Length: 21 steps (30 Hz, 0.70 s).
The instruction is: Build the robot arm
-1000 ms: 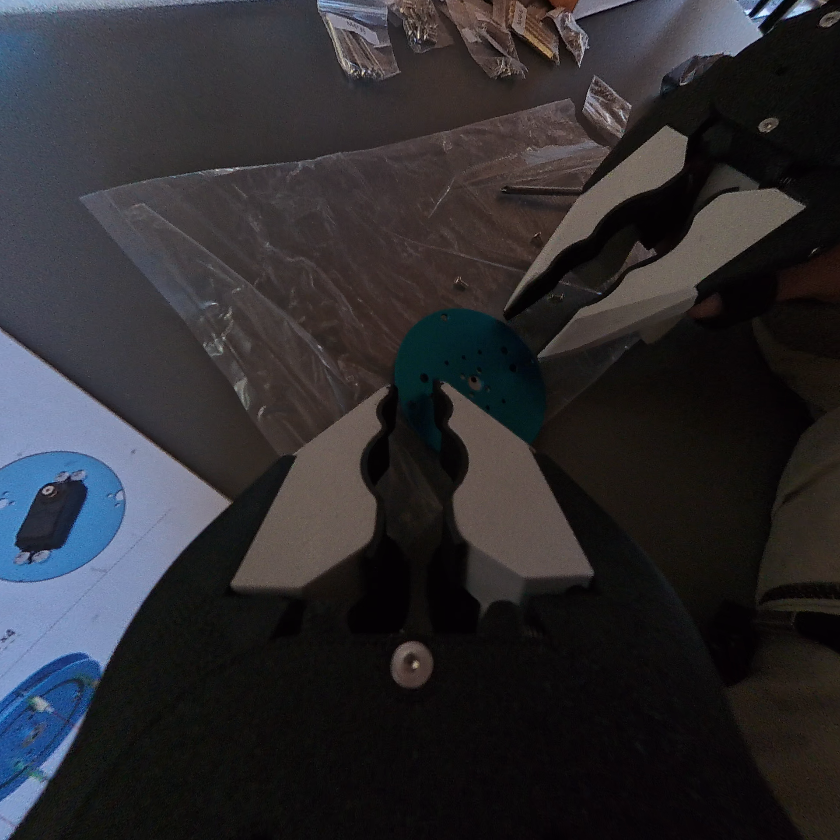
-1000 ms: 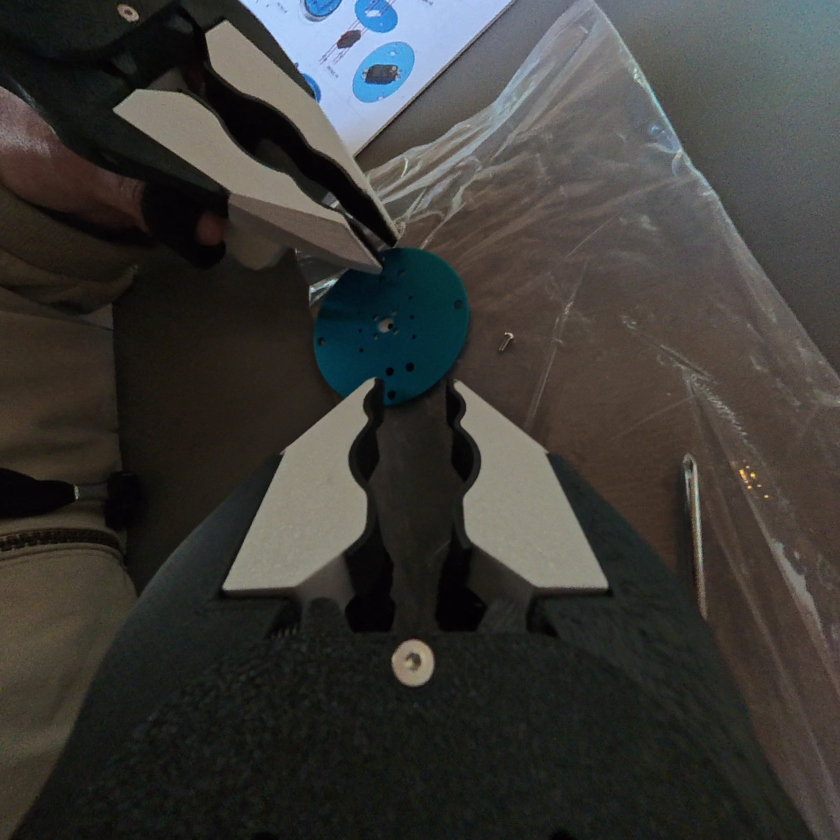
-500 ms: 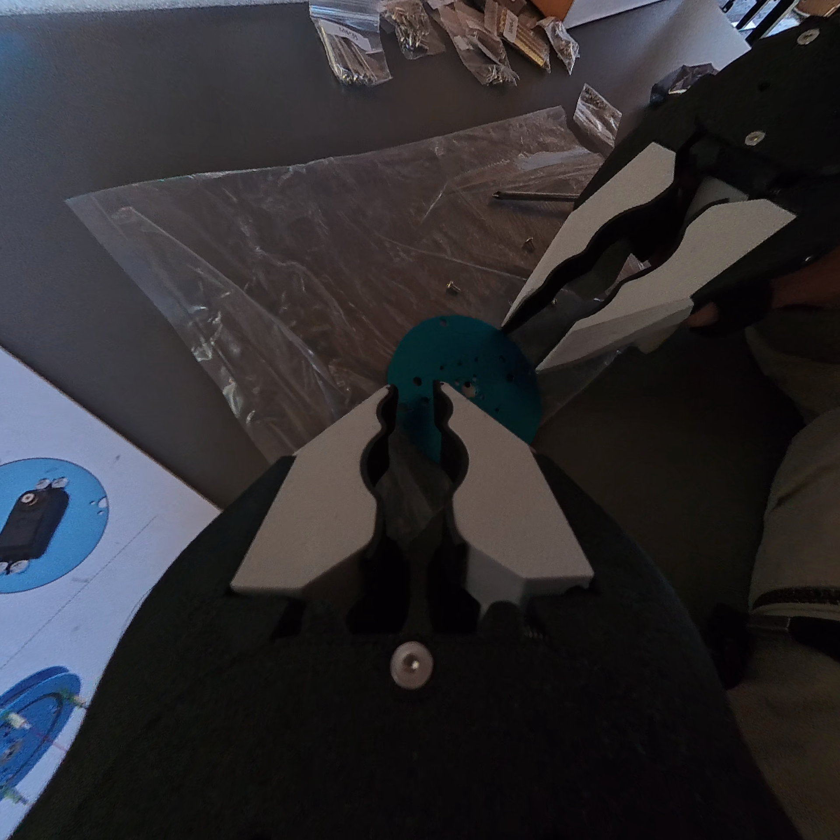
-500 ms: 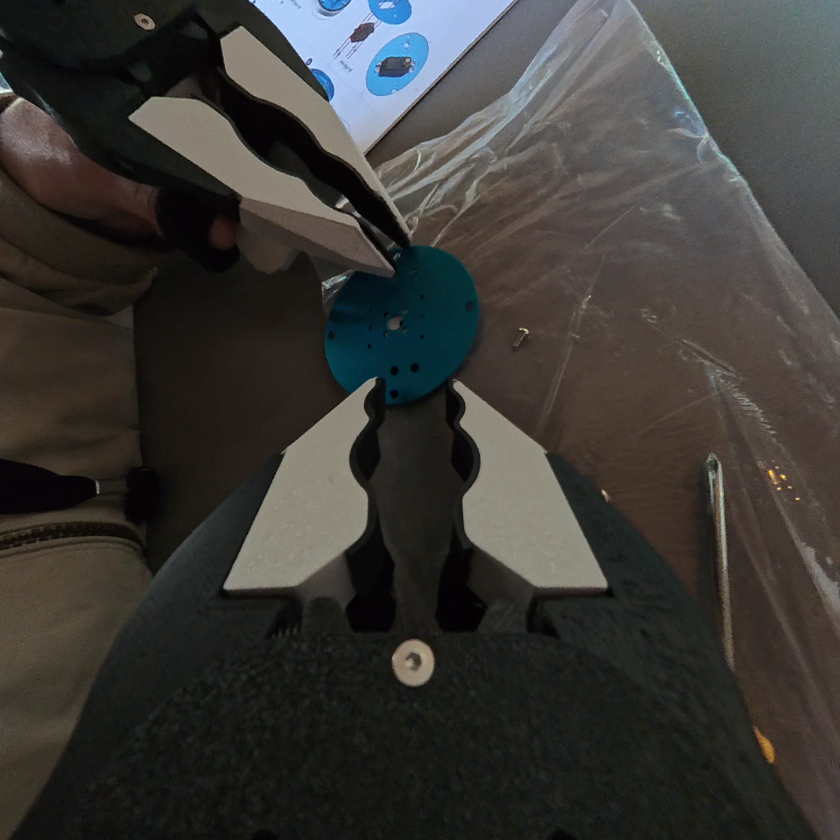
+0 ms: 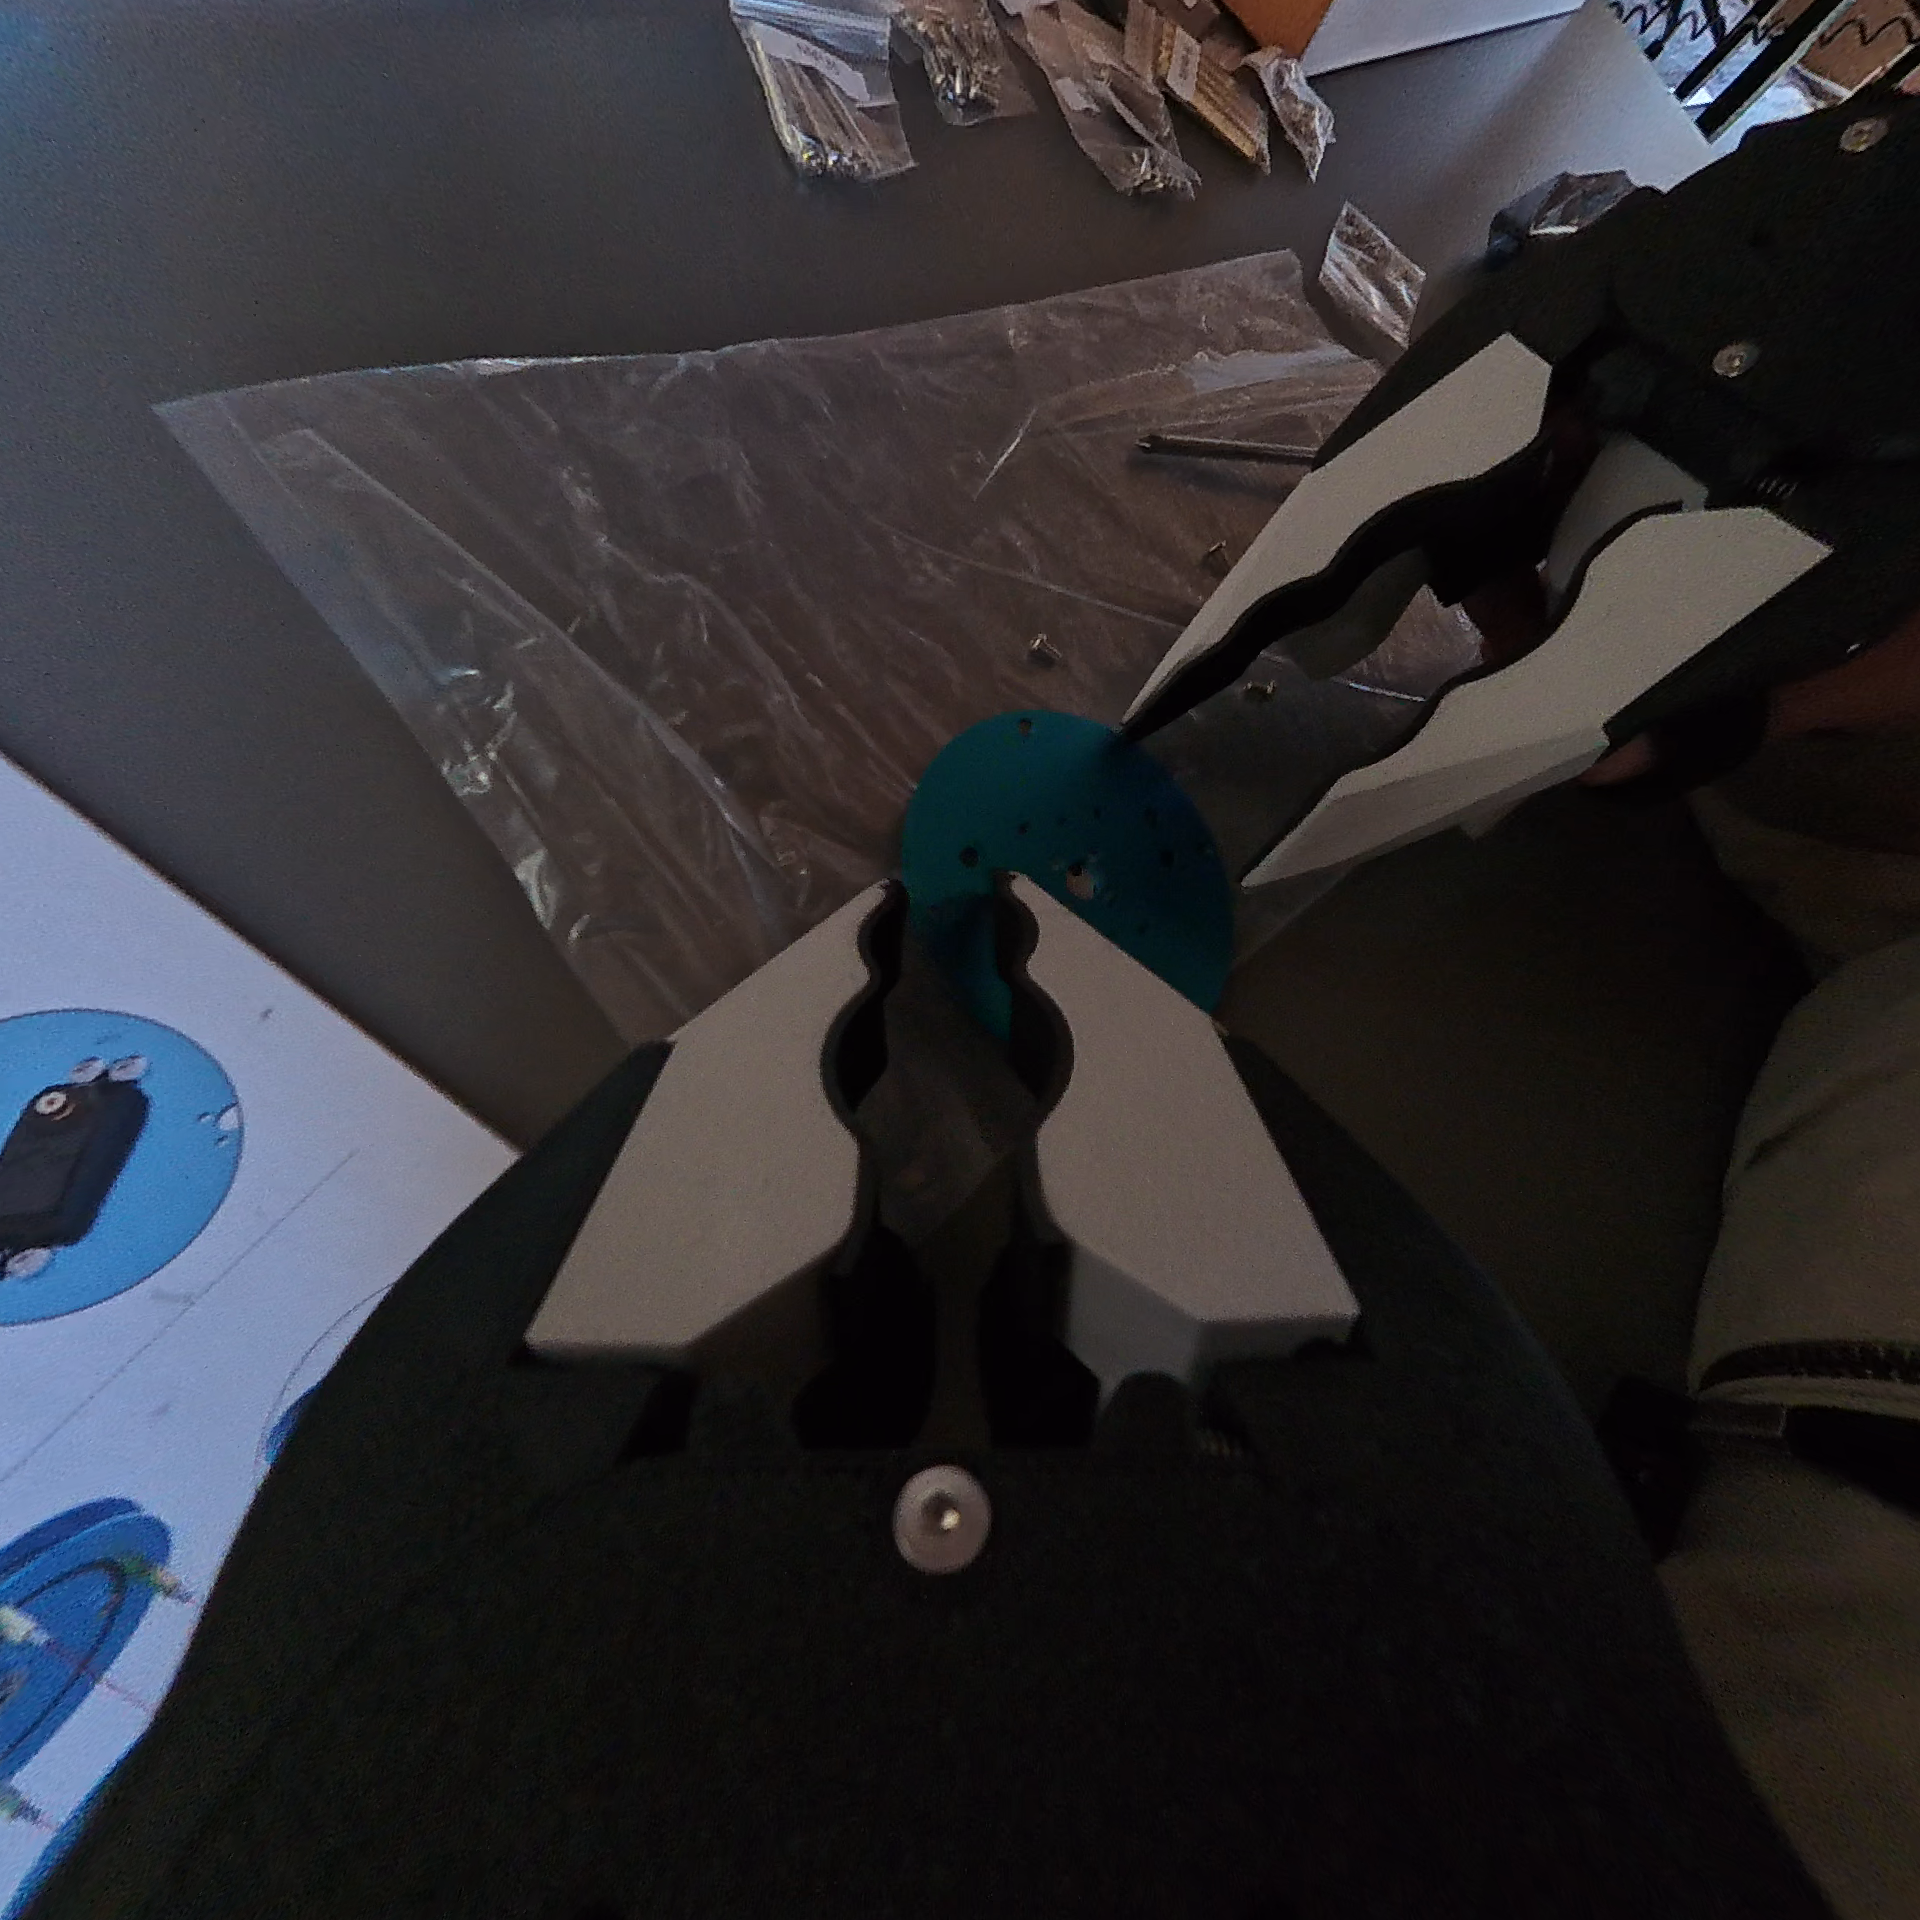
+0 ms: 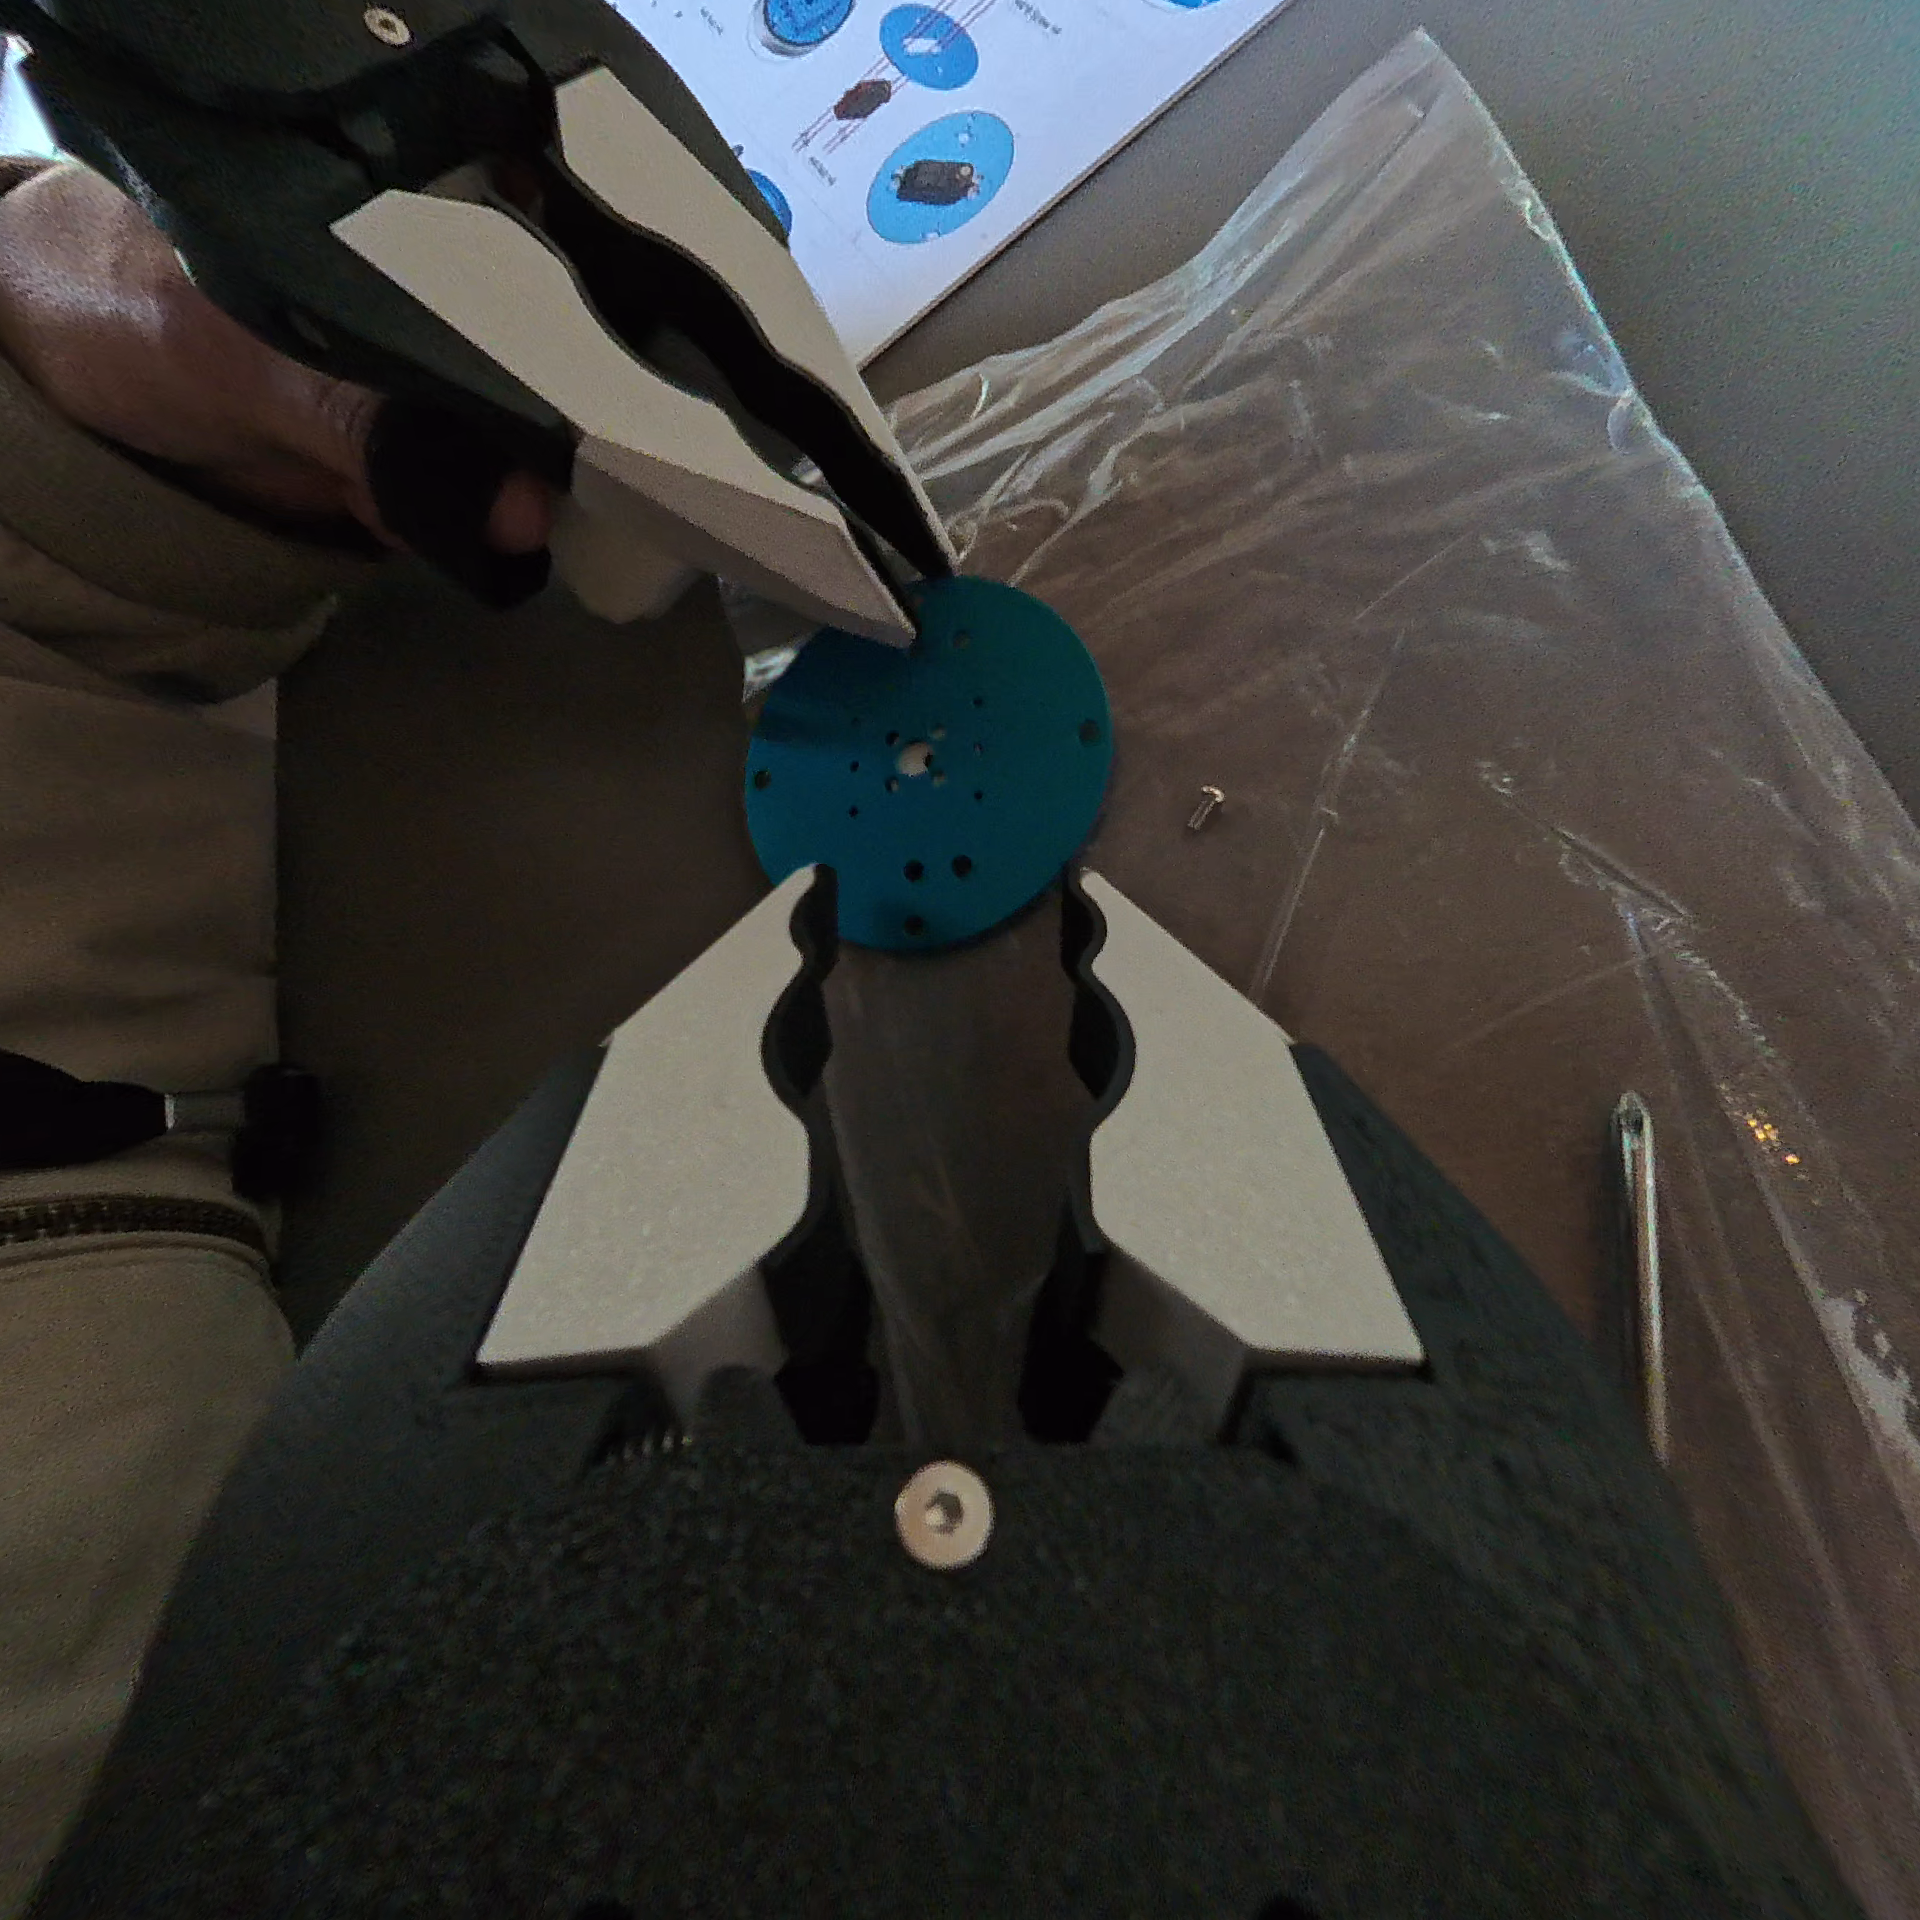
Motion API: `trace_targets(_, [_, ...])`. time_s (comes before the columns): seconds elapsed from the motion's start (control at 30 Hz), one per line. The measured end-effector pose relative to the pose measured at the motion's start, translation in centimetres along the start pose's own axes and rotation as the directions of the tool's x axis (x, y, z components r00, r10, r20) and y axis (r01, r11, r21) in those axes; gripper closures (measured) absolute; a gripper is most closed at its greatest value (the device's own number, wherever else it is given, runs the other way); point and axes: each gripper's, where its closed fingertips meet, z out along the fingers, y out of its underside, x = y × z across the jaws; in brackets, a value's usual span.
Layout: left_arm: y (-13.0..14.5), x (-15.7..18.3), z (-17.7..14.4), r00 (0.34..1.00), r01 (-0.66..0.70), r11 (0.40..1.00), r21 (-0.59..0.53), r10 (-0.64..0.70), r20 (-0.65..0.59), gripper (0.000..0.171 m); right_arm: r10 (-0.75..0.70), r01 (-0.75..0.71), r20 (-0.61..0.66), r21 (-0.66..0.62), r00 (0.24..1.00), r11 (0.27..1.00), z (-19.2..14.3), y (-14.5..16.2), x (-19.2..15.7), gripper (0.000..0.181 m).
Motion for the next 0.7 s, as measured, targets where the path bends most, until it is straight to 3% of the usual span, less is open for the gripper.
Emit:
trace_targets(0.47, [-0.1, 0.0, -0.4, 1.000, -0.002, 1.000, 0.009, 0.002, 0.021, 0.154, -0.009, 0.009, -0.025, -0.011, 1.000, 1.000, -0.4, 0.2, 0.3, 0.142])
trace_targets(0.7, [1.0, 1.6, -1.8, 0.996, -0.091, 0.995, 0.043, 0.090, 0.010, 0.146, -0.209, 0.208, -0.053, -0.038, 0.976, 0.977, -0.2, 0.4, -0.6, 0.115])
